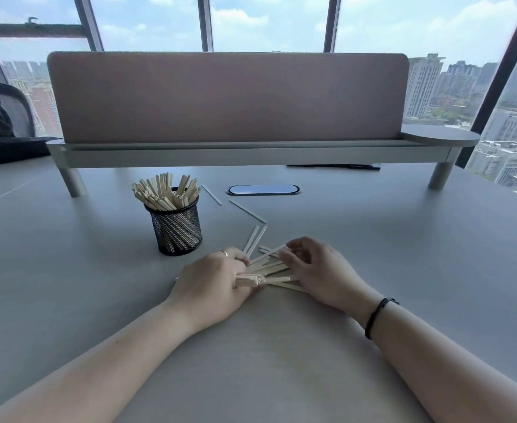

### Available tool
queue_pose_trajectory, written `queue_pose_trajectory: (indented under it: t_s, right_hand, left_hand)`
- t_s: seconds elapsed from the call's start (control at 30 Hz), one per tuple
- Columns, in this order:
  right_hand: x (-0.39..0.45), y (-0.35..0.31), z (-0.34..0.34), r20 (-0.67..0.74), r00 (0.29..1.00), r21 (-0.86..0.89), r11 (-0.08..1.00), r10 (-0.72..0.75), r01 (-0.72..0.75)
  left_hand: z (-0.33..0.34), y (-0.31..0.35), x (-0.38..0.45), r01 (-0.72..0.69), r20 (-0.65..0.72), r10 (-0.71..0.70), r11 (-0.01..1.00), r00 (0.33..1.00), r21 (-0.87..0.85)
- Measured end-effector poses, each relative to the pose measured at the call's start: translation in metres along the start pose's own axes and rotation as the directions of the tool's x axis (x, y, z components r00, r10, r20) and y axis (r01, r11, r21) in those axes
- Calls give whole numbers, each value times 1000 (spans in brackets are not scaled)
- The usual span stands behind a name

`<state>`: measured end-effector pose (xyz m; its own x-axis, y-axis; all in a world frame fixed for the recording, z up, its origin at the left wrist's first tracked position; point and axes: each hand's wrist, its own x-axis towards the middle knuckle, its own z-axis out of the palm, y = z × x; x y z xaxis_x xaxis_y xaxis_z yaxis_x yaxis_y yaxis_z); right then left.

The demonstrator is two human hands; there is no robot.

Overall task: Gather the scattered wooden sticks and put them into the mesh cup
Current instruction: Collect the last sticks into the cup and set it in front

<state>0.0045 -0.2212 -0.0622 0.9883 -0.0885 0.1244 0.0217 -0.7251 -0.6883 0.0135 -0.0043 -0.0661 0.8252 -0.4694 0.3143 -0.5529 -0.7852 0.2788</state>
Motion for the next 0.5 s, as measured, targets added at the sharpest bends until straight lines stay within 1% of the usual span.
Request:
queue_pose_trajectory:
  t_s: [0.03,0.07,0.17,0.27,0.37,0.43,0.5]
  right_hand:
    - [-1,1,1,21,999,-72,997,-34,35]
    - [-2,1,2,33,998,-106,993,-53,56]
    - [-1,3,0,59,995,-139,987,-75,83]
    - [6,9,-1,79,990,-236,963,-116,131]
    - [12,12,-5,141,977,-346,917,-160,200]
    - [13,12,-5,193,960,-348,901,-202,259]
    - [14,12,-6,225,945,-303,905,-237,299]
  left_hand:
    - [1,-2,0,-10,-32,9,1000,999,-29]
    - [2,-4,0,-18,-59,15,998,998,-54]
    - [6,-13,4,-55,-96,46,994,994,-97]
    - [12,-27,10,-95,-102,81,985,991,-142]
    - [11,-38,14,-108,-82,95,981,992,-163]
    - [6,-42,13,-88,-64,81,989,995,-122]
    - [0,-43,12,-48,-16,47,997,999,-54]
